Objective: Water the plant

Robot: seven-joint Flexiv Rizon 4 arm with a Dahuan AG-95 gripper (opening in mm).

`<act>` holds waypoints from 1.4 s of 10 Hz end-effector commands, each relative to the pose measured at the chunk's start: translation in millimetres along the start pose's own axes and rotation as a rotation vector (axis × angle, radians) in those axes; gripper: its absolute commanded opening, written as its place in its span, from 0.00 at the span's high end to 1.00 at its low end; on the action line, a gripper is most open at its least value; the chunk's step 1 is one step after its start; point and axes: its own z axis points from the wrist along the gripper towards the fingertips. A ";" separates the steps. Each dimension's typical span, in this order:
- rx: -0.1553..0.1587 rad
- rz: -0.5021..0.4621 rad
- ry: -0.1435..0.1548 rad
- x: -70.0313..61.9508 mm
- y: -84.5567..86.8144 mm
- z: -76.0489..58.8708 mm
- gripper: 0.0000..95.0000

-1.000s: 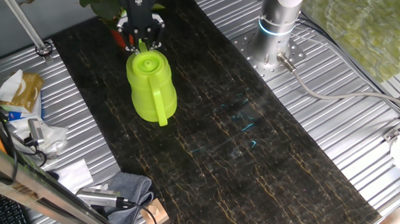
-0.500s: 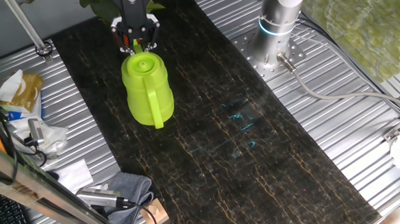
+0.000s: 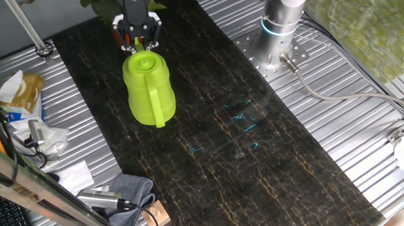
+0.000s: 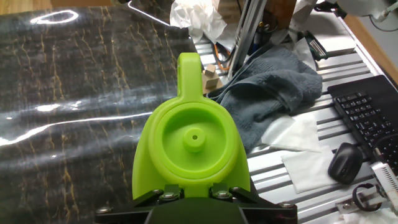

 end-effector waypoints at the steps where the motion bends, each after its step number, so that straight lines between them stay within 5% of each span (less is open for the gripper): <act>1: 0.008 -0.003 -0.026 -0.9 1.6 -6.6 1.00; 14: 0.019 0.010 -0.143 2.4 7.0 -19.4 1.00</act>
